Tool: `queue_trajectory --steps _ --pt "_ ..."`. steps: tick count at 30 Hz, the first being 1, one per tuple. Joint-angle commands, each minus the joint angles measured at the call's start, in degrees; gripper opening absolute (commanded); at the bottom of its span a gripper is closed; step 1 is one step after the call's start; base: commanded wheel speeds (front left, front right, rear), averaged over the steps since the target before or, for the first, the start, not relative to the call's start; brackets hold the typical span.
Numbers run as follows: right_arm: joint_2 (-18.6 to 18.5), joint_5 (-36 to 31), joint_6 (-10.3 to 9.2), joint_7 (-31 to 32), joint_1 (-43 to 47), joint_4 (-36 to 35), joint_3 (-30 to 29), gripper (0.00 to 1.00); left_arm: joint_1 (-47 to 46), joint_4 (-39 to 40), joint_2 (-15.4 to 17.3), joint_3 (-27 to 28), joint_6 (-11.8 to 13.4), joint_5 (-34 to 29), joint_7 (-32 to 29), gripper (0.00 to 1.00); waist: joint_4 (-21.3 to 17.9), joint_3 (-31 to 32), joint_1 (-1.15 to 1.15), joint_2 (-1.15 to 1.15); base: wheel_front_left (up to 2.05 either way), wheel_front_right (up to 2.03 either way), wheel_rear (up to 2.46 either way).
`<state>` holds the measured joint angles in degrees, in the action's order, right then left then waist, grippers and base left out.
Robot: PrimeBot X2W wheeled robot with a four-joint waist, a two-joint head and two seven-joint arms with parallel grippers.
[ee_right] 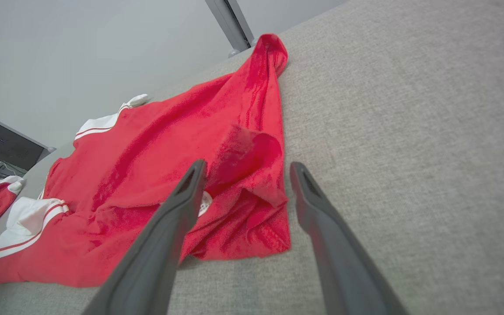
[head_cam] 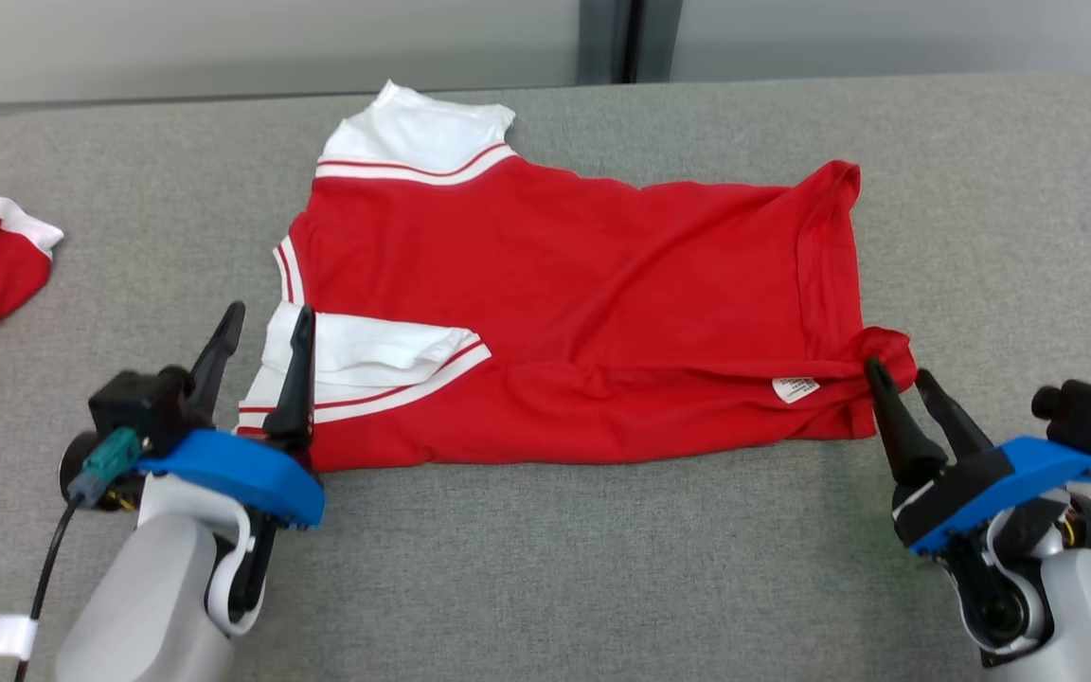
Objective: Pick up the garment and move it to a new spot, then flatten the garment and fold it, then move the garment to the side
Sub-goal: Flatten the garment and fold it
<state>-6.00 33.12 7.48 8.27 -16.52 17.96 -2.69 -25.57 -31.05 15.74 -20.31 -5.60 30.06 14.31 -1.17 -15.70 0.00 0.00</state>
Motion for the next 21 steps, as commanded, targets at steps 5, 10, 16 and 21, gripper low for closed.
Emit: queue_trajectory --steps 5,10,16,21 --pt "-1.7 -2.0 0.03 0.4 4.3 -1.3 0.9 1.00 4.7 0.7 0.1 1.3 1.3 -0.6 0.8 1.00 0.2 2.4 0.00 0.00 0.00 0.00 0.00" --pt "-1.7 -3.4 0.03 0.9 5.8 -1.1 1.4 1.00 8.8 1.3 0.1 1.1 2.1 -0.8 0.8 1.00 0.8 3.0 0.00 0.00 0.00 0.00 0.00" --pt "-2.0 -5.6 0.03 0.8 4.1 1.1 1.6 1.00 10.8 0.9 -0.4 0.0 2.4 -0.4 -0.8 1.00 1.5 2.6 0.00 0.00 0.00 0.00 0.00" --pt "-2.2 -7.2 0.03 0.6 2.6 3.7 2.1 1.00 11.0 0.5 -0.2 -0.3 2.4 0.2 -1.8 1.00 1.7 2.1 0.00 0.00 0.00 0.00 0.00"
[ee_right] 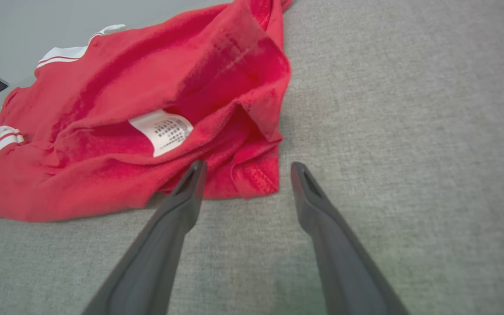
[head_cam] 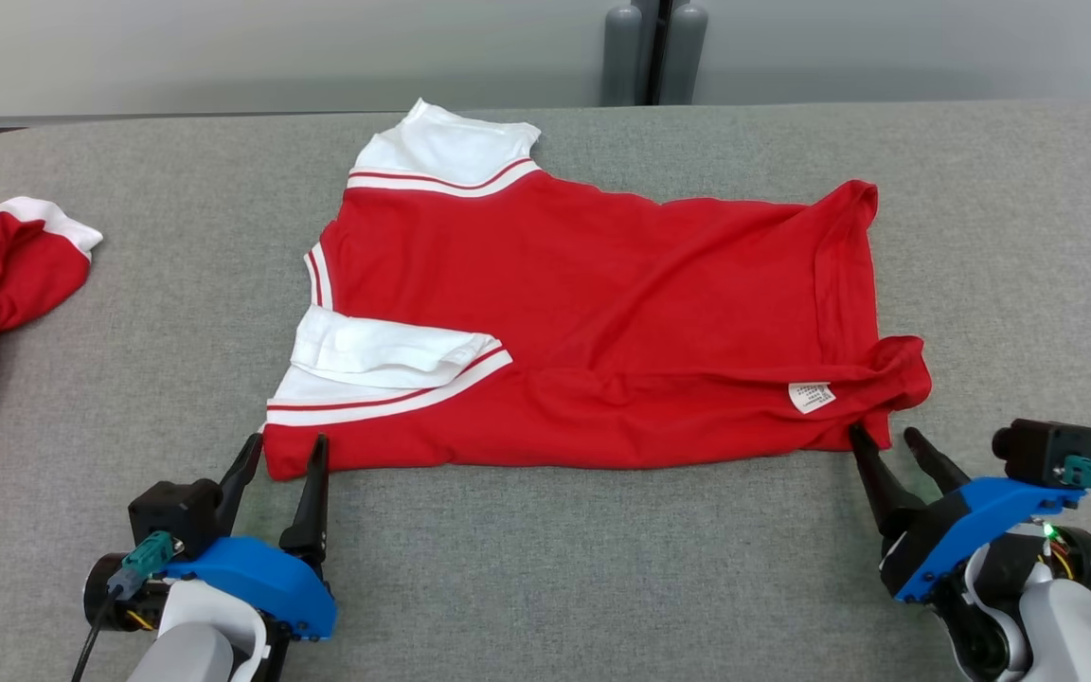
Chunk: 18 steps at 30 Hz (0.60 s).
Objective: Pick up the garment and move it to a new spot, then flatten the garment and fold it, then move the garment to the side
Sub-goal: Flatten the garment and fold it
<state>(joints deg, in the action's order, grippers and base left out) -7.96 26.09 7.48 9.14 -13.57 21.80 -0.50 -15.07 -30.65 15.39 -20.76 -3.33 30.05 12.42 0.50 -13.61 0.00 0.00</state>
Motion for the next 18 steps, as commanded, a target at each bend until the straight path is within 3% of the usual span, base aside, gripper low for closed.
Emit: queue_trajectory --steps 1,11,12,13,14,15,16,18 --pt "-0.3 -0.7 0.03 -0.3 -0.8 0.5 0.3 1.00 0.4 -0.1 0.3 0.1 0.2 0.1 -0.1 1.00 0.0 -0.1 0.00 0.00 0.00 0.00 0.00" --pt "-0.1 -3.9 0.02 -2.4 -3.9 7.2 3.5 1.00 -0.8 -3.9 -0.2 -0.8 -0.3 0.7 -1.0 1.00 0.3 -0.7 0.00 0.00 0.00 0.00 0.00" --pt "0.0 -3.9 0.03 -2.7 -4.2 7.7 3.9 0.47 -0.9 -4.4 -0.4 -1.2 -0.4 0.6 -1.3 1.00 0.4 -0.7 0.00 0.00 0.00 0.00 0.00" --pt "0.1 -3.8 0.03 -3.3 -4.6 8.5 4.3 0.00 -1.3 -5.2 -0.5 -1.4 -0.5 0.7 -1.5 0.46 0.5 -0.7 0.00 0.00 0.00 0.00 0.00" --pt "0.1 -3.5 0.03 -3.9 -4.7 8.7 4.5 0.00 -1.4 -5.6 -0.6 -1.4 -0.5 0.8 -1.5 0.33 0.5 -0.6 0.00 0.00 0.00 0.00 0.00" --pt "0.1 -3.5 0.03 -3.9 -4.7 8.7 4.5 0.00 -1.4 -5.6 -0.6 -1.4 -0.5 0.8 -1.5 0.33 0.5 -0.6 0.00 0.00 0.00 0.00 0.00" --pt "0.0 -3.3 0.03 -4.5 -4.8 8.9 4.4 0.00 -1.5 -5.8 -0.7 -1.5 -0.5 0.9 -1.5 0.00 0.5 -0.4 0.00 0.00 0.00 0.00 0.00" --pt "-0.2 -2.9 0.02 -5.4 -4.8 9.3 4.4 0.00 -1.7 -6.3 -0.8 -1.3 -0.6 1.1 -1.0 0.00 0.4 0.1 0.00 0.00 0.00 0.00 0.00"
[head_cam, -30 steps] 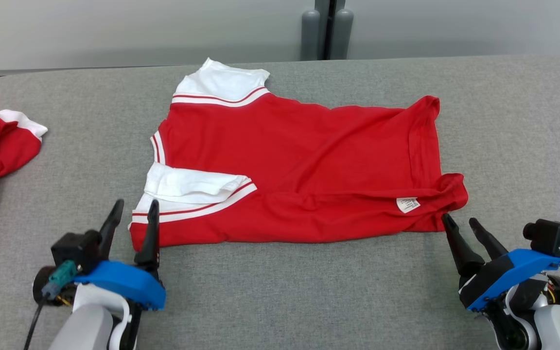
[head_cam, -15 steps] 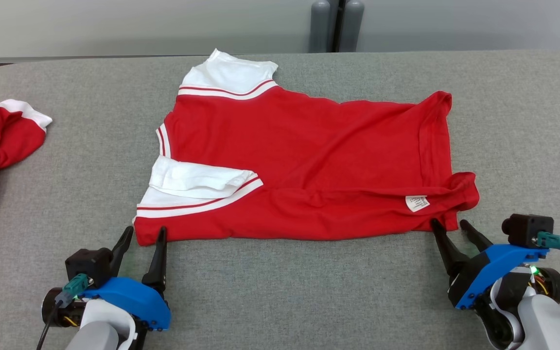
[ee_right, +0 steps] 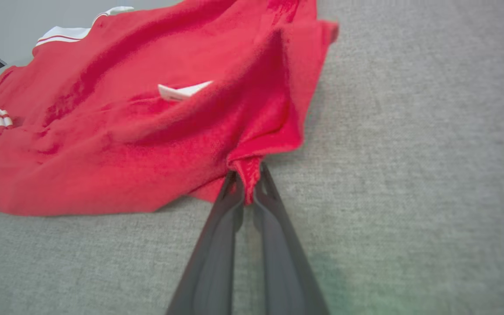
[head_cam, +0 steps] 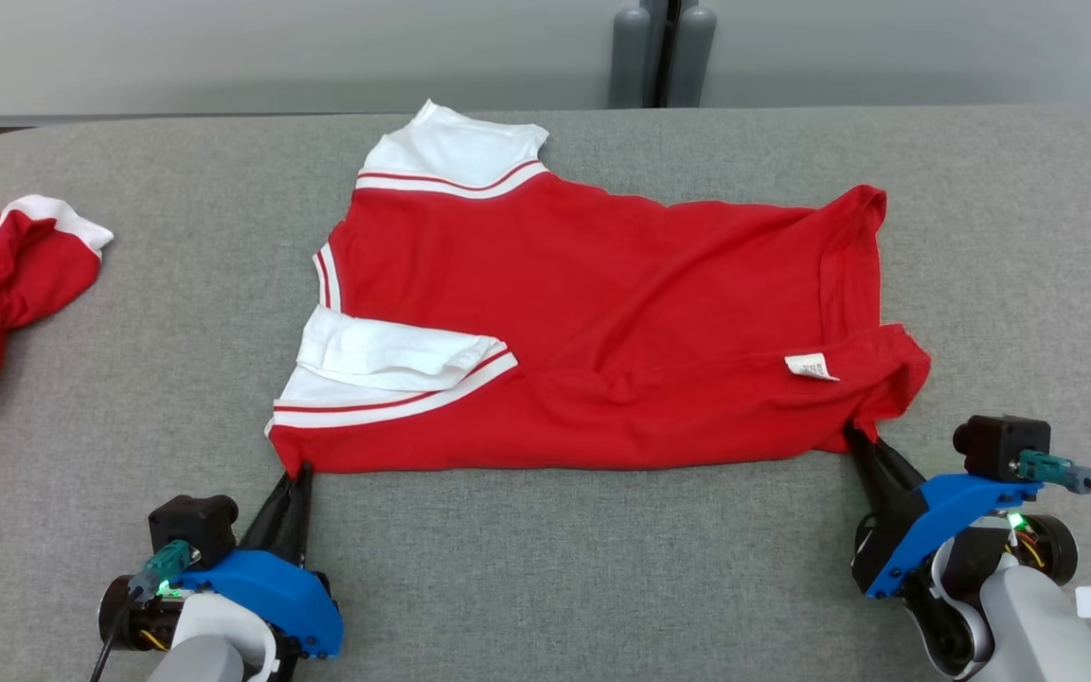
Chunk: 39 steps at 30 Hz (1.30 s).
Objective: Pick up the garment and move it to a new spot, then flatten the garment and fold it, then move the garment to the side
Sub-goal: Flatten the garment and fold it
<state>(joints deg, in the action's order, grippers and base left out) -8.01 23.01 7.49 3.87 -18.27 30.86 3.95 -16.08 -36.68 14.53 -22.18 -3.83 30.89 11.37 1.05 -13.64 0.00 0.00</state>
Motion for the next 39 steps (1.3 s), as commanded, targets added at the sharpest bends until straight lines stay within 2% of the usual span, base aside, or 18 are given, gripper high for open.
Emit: queue_trajectory --steps 1,5,9,14,23,30,31,32,33,39 --pt "-0.3 0.3 0.01 -0.7 0.1 0.3 0.1 0.00 -0.7 -0.3 0.1 0.1 0.1 0.2 0.3 0.00 -0.1 0.5 0.00 0.00 0.00 0.00 0.00" --pt "-1.0 1.9 0.01 -2.2 2.7 -0.8 0.7 0.00 0.7 -0.3 0.4 0.7 0.0 0.8 1.5 0.00 -0.3 2.8 0.00 0.00 0.00 0.00 0.00" --pt "-2.2 3.4 0.01 -2.3 6.3 -3.8 1.4 0.00 3.4 1.9 0.4 1.5 0.9 1.3 2.5 0.00 -0.7 5.3 0.00 0.00 0.00 0.00 0.00" --pt "-2.9 4.8 0.01 -0.4 12.4 -9.8 1.4 0.00 9.2 7.9 0.9 1.9 3.1 1.4 2.8 0.00 -0.9 7.5 0.00 0.00 0.00 0.00 0.00" --pt "-1.7 4.4 0.01 5.1 24.9 -21.9 -2.2 0.00 23.1 22.1 1.1 2.5 9.3 2.7 1.4 0.00 -0.4 8.6 0.00 0.00 0.00 0.00 0.00" --pt "0.1 3.3 0.01 9.0 28.7 -24.5 -4.5 0.00 28.2 27.8 0.6 1.3 11.6 2.9 -0.9 0.00 -0.1 9.2 0.00 0.00 0.00 0.00 0.00" --pt "0.2 3.0 0.01 9.3 28.8 -24.6 -4.7 0.20 28.2 28.1 0.6 1.1 11.7 2.8 -0.8 0.23 0.0 9.3 0.00 0.00 0.00 0.00 0.00" --pt "0.4 2.9 0.01 9.6 28.9 -24.8 -5.0 0.67 28.1 28.3 0.6 1.2 11.9 2.7 -0.5 0.72 0.0 9.3 0.00 0.00 0.00 0.00 0.00" --pt "0.7 2.6 0.01 9.5 28.9 -25.1 -5.6 1.00 27.7 28.5 0.8 1.4 12.0 2.4 -0.1 1.00 0.1 9.3 0.00 0.00 0.00 0.00 0.00" --pt "1.7 1.0 0.02 6.6 26.0 -28.0 -8.2 1.00 24.5 28.3 1.6 3.5 10.8 0.9 2.7 1.00 -0.5 9.4 0.00 0.00 0.00 0.00 0.00"
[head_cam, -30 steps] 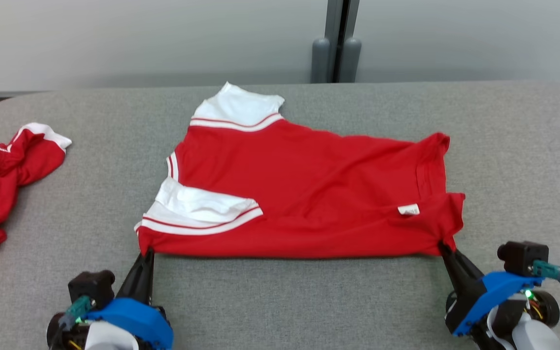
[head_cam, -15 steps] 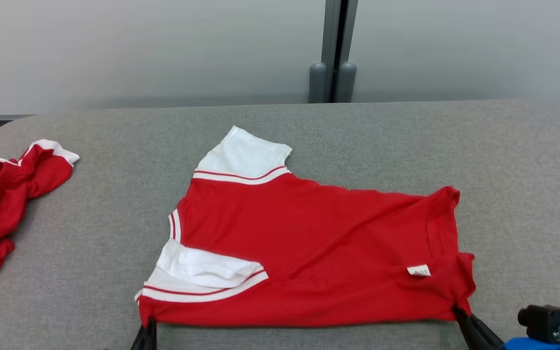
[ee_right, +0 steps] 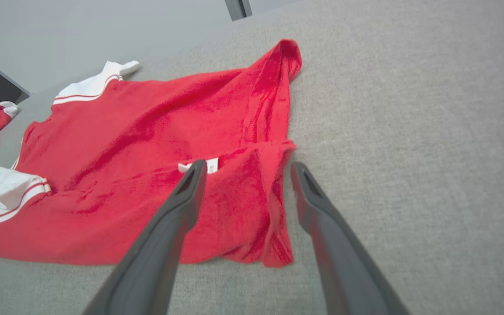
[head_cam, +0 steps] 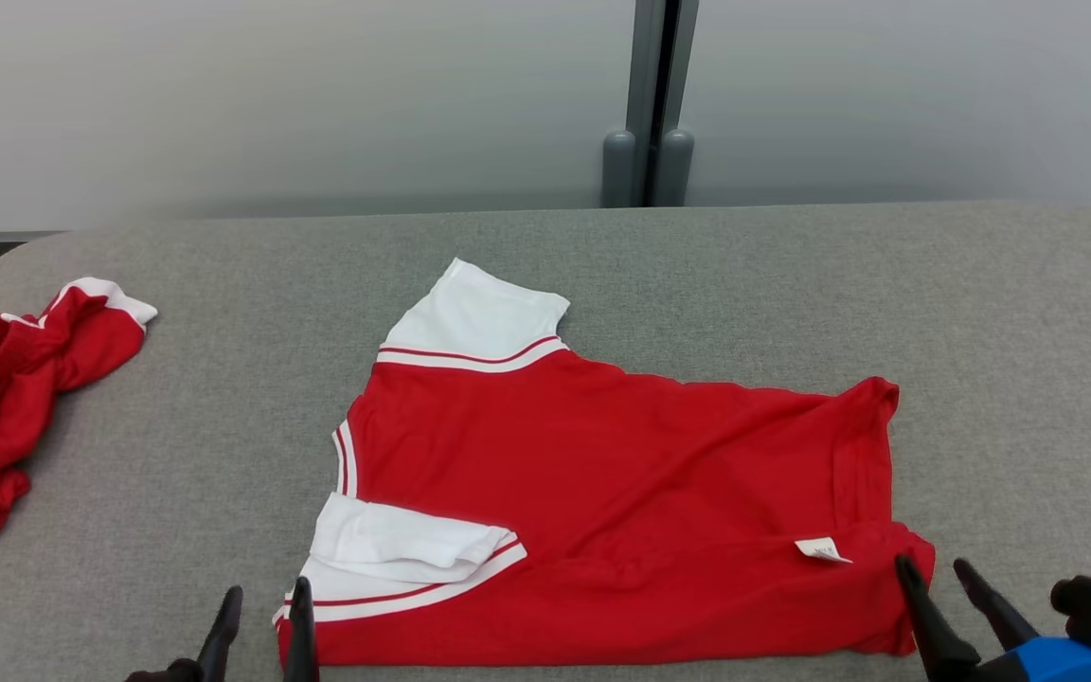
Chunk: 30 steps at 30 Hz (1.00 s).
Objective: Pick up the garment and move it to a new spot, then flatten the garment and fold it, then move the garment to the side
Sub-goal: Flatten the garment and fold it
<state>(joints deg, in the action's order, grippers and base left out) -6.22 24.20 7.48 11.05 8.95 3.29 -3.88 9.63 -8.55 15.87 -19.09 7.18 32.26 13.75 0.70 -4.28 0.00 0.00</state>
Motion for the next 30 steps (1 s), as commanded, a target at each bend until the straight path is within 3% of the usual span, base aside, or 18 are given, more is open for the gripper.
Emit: queue_trajectory --steps 1,6,11,19,30 --pt "-0.1 -0.7 0.03 -1.3 -1.8 -0.9 -0.8 1.00 -1.8 0.3 0.4 1.0 -0.3 -0.9 0.7 1.00 -0.4 0.0 0.00 0.00 0.00 0.00 0.00" --pt "0.6 -2.3 0.03 -6.2 -5.5 -1.9 -1.6 1.00 -4.2 3.2 -0.2 4.4 0.6 -3.7 1.4 1.00 -1.6 0.1 0.00 0.00 0.00 0.00 0.00" --pt "1.4 -3.7 0.02 -10.9 -8.8 -1.3 -0.8 1.00 -5.9 7.0 -1.3 8.9 -0.3 -7.3 1.5 1.00 -2.2 0.1 0.00 0.00 0.00 0.00 0.00" --pt "2.5 -7.0 0.02 -16.1 -12.1 1.3 1.3 1.00 -8.0 6.3 -2.5 13.8 -4.1 -11.3 1.5 1.00 -2.2 1.1 0.00 0.00 0.00 0.00 0.00" --pt "3.2 -10.2 0.02 -19.3 -12.0 3.7 3.3 1.00 -10.6 -1.2 -2.0 15.0 -7.9 -14.4 1.5 1.00 -1.1 2.4 0.00 0.00 0.00 0.00 0.00"
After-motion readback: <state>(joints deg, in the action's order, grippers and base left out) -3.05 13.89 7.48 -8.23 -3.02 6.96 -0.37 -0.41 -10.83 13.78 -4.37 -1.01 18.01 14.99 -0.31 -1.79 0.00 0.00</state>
